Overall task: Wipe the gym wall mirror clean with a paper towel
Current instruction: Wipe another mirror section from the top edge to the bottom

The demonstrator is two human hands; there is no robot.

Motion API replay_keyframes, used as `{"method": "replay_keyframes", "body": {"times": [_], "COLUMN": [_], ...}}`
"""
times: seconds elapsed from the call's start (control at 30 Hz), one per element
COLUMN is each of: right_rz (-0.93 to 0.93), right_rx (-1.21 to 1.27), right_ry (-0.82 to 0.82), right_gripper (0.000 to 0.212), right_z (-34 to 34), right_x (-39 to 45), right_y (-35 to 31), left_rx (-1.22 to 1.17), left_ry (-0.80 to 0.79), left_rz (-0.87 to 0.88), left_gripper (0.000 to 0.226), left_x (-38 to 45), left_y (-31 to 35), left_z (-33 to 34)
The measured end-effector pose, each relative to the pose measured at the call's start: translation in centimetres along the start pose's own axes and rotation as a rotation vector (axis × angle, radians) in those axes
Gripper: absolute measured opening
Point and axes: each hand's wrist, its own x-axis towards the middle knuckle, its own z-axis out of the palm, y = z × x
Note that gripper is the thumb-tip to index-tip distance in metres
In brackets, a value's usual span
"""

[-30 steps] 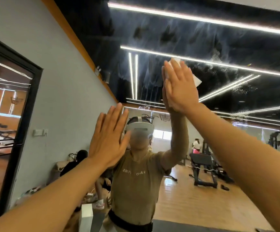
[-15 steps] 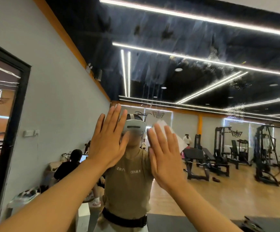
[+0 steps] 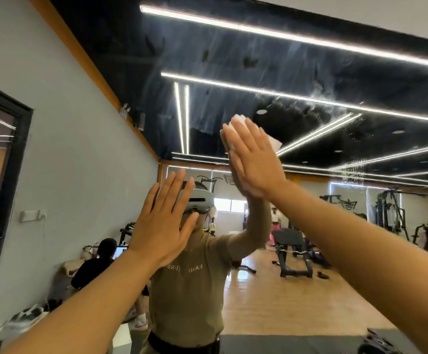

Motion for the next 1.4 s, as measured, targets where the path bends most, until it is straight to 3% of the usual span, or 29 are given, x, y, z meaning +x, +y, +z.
{"method": "replay_keyframes", "body": {"times": [0.13,0.3,0.43,0.67,0.8,0.93,1.0,1.27,1.33,1.4], "right_rz": [0.164,0.187,0.028,-0.348,-0.553,-0.73,-0.602,0.244,0.313,0.256], "right_rx": [-0.024,0.057,0.109,-0.061,-0.142,-0.299,-0.279,-0.003,0.024,0.071], "right_ry": [0.038,0.176,0.158,-0.098,-0.201,-0.253,-0.19,0.15,0.247,0.257], "right_gripper": [0.053,0.054,0.051,0.054,0.051,0.062,0.063,0.053,0.053,0.054], "right_z": [-1.5,1.2,3.2,4.8,3.8,1.9,1.0,0.1,1.2,2.0], "right_x": [6.4,2.8,-4.3,-15.8,-15.8,-10.7,-6.6,7.2,7.0,5.1], "right_y": [2.0,-2.0,-4.9,-7.3,-5.7,-3.5,-3.0,-2.8,-4.5,-6.2], "left_rx": [-0.005,-0.023,-0.079,-0.013,0.041,0.035,0.035,0.004,0.006,0.003], "left_ry": [0.003,-0.052,-0.085,-0.053,-0.106,-0.077,-0.065,0.005,0.014,0.014], "left_rz": [-0.006,0.0,-0.006,-0.153,-0.094,-0.085,-0.082,-0.062,-0.058,-0.053], "left_gripper": [0.068,0.067,0.067,0.068,0.067,0.066,0.066,0.064,0.064,0.065], "left_x": [0.1,0.3,-1.0,-7.2,-7.9,-8.1,-8.2,-8.3,-8.3,-8.4], "left_y": [0.1,-0.1,-0.8,-4.1,-5.7,-5.9,-6.0,-5.9,-6.0,-6.0], "left_z": [0.0,-0.4,-1.0,-2.3,-2.2,-1.6,-1.4,-1.0,-0.9,-0.8]}}
